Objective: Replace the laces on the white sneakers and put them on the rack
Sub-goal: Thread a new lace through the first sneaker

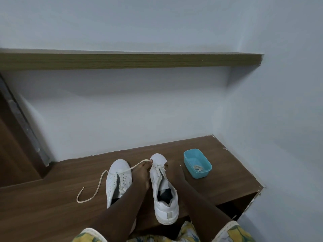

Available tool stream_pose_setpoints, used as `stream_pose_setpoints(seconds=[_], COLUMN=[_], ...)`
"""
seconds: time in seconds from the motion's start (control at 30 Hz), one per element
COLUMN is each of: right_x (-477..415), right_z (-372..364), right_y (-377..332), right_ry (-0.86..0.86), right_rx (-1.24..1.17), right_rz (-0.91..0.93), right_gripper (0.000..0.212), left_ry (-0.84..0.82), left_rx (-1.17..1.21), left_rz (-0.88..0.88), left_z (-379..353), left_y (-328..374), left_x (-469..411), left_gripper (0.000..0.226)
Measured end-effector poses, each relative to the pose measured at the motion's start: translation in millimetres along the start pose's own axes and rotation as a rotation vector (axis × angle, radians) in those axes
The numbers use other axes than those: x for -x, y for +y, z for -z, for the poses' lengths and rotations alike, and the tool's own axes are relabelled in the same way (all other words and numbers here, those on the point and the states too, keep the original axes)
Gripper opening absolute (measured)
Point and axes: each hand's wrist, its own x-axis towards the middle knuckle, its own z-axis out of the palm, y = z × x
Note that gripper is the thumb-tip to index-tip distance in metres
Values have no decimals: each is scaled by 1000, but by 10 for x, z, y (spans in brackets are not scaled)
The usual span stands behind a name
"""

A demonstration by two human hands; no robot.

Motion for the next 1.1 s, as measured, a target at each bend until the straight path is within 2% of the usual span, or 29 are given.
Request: stream_pose_setpoints(seconds=[0.13,0.23,0.33,0.43,0.5,0.6,0.7,0.9,0.97,1.1], right_x=[11,7,-4,-6,-40,-84,-86,-79,-66,-81], right_z=[12,36,77,189,235,269,255,24,15,73], right_y=[-118,-228,-363,-497,-560,-616,-575,-473,-487,-652], right_ry=[4,6,36,56,81,113,58,-111,-69,15], right_rx=[-44,-120,-203,-290,-418,-553,-564,-340,-388,-668], right_rz=[47,81,98,103,93,30,-9,-54,-52,-61], right_gripper=[28,33,27,26,26,25,25,22,19,13], left_ry=[-11,103,162,118,50,6,38,71,68,12], left_rx=[-59,-187,-319,-320,-304,-302,-366,-293,-284,-363], left_rz=[-55,-162,-276,-373,-414,-424,-465,-497,-484,-433], left_z=[-51,-59,-52,-65,-72,-57,-51,-48,-28,24], left_y=[124,235,387,518,576,590,630,756,752,707], left_x=[64,117,180,264,326,306,264,243,234,220], left_gripper=[25,18,18,12,22,29,33,16,6,15])
